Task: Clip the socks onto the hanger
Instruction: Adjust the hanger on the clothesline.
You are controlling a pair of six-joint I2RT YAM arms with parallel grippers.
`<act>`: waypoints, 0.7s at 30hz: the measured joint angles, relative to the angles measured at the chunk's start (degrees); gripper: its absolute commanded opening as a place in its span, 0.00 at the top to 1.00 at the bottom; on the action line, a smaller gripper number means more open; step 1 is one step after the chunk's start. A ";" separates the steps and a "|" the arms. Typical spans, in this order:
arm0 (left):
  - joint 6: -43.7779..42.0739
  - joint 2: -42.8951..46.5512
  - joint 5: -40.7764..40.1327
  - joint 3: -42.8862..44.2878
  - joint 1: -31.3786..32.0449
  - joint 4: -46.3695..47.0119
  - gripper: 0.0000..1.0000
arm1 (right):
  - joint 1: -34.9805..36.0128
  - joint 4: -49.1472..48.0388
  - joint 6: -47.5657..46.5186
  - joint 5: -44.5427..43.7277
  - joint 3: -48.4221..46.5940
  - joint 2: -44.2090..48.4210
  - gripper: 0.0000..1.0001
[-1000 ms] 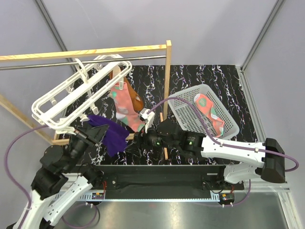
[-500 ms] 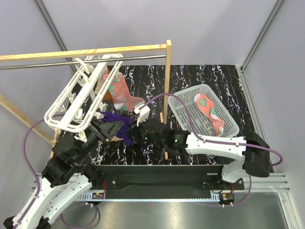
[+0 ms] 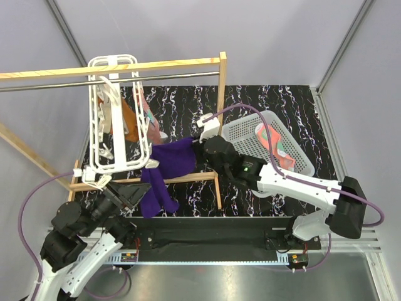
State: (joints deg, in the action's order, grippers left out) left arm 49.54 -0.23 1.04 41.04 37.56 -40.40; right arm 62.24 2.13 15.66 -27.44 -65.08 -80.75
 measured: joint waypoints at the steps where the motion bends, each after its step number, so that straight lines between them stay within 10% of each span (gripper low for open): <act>1: -0.22 -0.02 0.68 0.00 -0.02 -0.55 0.42 | 0.02 0.94 -0.81 0.11 -0.59 0.48 0.88; 10: -0.35 0.00 -1.01 6.08 0.00 -11.08 0.12 | 0.02 6.21 -3.93 1.77 -4.26 4.68 0.74; 14: 2.86 0.00 -8.41 9.57 0.00 -18.97 0.13 | 0.02 8.11 -3.87 3.19 -4.72 5.22 0.45; 18: 3.37 0.00 -13.29 12.48 0.00 -21.99 0.58 | 0.13 11.06 -3.67 7.76 -5.16 5.81 0.29; 21: 2.84 0.00 -13.99 15.37 0.00 -20.65 0.61 | 0.17 14.67 -3.23 11.89 -6.64 6.71 0.19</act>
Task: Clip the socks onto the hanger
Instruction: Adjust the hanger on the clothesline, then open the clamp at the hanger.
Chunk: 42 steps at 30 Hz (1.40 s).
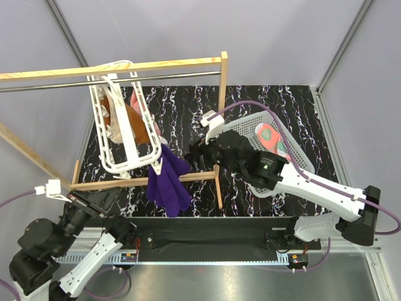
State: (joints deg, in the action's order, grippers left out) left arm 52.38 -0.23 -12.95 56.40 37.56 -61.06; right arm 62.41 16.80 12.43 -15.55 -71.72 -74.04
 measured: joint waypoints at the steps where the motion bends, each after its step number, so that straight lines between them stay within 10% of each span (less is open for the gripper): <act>1: -0.13 0.00 0.07 0.76 0.00 1.29 0.57 | 0.00 1.36 0.46 1.57 -0.66 0.63 0.18; 9: -2.56 -0.02 4.09 2.40 -0.02 13.05 0.51 | -0.04 4.11 1.97 18.62 -1.18 9.88 0.16; 20: -5.92 -2.89 9.31 3.26 -0.17 26.34 0.51 | 4.76 -16.61 6.16 38.93 3.50 10.32 0.34; 42: -1.49 -6.75 16.70 -1.68 -0.35 38.75 0.82 | 5.53 -37.27 13.03 40.57 -0.24 -4.90 0.47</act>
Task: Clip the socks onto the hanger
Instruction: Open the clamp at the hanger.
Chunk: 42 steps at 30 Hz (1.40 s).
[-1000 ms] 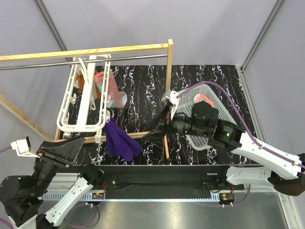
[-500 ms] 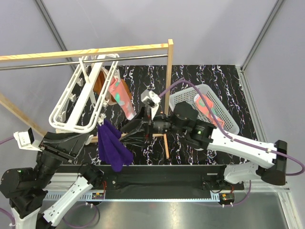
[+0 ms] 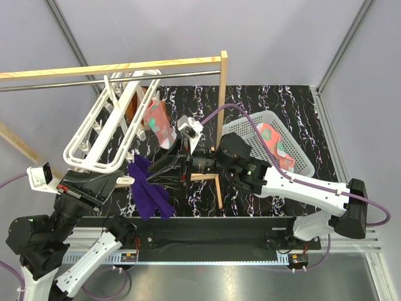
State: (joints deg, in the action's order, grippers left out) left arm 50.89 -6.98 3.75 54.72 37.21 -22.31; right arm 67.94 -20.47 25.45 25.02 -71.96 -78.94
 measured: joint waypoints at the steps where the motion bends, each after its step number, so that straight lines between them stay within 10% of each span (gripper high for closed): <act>1: 0.26 -0.04 0.33 -0.39 0.00 0.52 0.83 | 0.00 -0.72 0.46 0.15 0.00 0.00 0.43; 28: 3.85 -2.89 3.56 -3.74 0.00 7.85 0.87 | 0.22 -5.99 4.24 4.76 -3.63 -3.87 0.51; 34: 3.85 -2.89 3.56 -3.74 0.00 7.85 0.87 | 0.22 -6.82 4.52 5.86 -4.74 -4.81 0.67; 38: 4.02 -2.89 3.61 -3.74 0.00 8.20 0.87 | 0.22 -7.04 5.20 6.23 -5.01 -5.31 1.00; 41: 4.02 -2.89 3.56 -3.74 0.00 8.76 0.75 | 0.26 -7.08 5.92 6.36 -5.29 -5.35 1.00; 42: 3.98 -2.86 3.54 -3.74 0.00 8.66 0.51 | 0.28 -7.10 5.90 6.29 -5.31 -5.35 1.00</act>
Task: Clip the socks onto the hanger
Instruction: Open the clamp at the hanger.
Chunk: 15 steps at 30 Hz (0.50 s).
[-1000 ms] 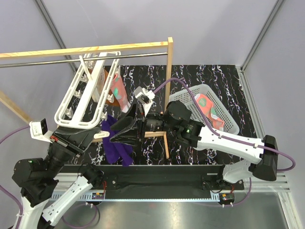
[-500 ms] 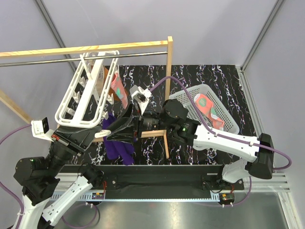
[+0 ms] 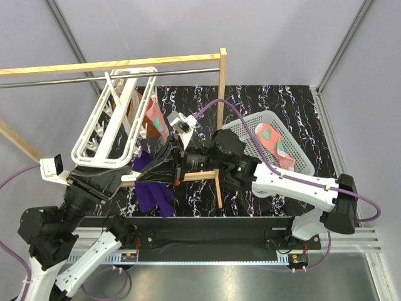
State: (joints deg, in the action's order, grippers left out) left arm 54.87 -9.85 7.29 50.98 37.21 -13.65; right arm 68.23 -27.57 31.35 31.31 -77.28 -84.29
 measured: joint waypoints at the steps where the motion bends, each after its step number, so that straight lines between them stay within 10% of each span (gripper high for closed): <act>1: -0.26 0.11 -0.57 0.00 -0.07 -0.57 0.41 | 0.00 -0.02 0.24 -0.07 0.00 0.00 1.00; 5: 0.13 1.84 -3.78 -0.04 -0.24 -5.70 0.17 | 0.48 0.04 0.94 -0.17 -0.24 0.11 1.00; 15: -0.46 9.55 -8.04 -0.63 -0.24 -20.09 0.19 | 0.63 2.80 3.32 -3.85 -0.26 0.11 1.00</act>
State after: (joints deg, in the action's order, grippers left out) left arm 54.41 -0.30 -0.75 50.35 36.97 -33.74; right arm 68.86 -24.77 34.68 27.46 -77.54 -84.18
